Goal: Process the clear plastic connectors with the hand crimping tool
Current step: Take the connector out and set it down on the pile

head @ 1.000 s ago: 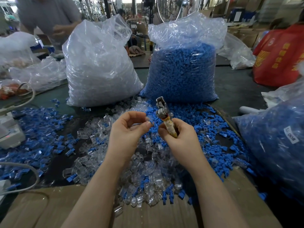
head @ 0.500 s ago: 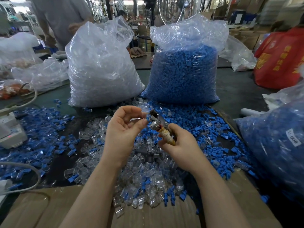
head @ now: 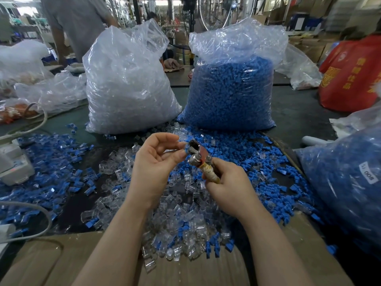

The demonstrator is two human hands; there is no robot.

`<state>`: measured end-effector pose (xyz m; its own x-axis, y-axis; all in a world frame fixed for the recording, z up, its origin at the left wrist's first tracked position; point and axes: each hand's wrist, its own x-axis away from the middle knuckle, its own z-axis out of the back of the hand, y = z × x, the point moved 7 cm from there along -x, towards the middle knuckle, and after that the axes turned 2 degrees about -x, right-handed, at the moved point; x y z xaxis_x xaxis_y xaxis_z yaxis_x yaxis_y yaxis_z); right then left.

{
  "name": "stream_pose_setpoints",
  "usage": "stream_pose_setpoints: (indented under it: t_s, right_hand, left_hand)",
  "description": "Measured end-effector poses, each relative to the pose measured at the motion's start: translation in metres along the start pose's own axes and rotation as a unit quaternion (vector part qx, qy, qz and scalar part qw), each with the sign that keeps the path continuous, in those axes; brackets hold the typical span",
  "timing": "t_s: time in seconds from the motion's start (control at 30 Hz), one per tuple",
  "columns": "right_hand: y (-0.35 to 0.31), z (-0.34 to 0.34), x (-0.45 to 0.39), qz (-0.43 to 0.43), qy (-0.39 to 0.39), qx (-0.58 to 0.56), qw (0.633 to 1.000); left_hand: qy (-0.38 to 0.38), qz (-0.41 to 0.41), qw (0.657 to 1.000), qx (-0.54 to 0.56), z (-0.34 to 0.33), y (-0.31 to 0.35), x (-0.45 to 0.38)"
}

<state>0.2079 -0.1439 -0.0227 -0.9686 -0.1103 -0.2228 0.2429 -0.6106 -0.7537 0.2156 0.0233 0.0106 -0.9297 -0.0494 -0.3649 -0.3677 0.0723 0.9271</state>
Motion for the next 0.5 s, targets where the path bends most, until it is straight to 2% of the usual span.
stream_pose_setpoints:
  t_s: [0.37,0.43,0.5]
  right_hand:
    - [-0.001,-0.001,0.0,0.005,0.01,0.05,0.999]
    - [-0.002,0.002,0.0,0.005,0.027,0.052,0.998]
    - [0.0,0.006,0.0,-0.001,0.051,0.047,0.998]
  left_hand:
    - [0.005,0.041,0.999,-0.018,0.001,-0.007,0.001]
    - [0.025,0.067,0.997,0.023,0.008,-0.009,-0.001]
    - [0.075,0.125,0.98,0.133,0.026,-0.018,-0.005]
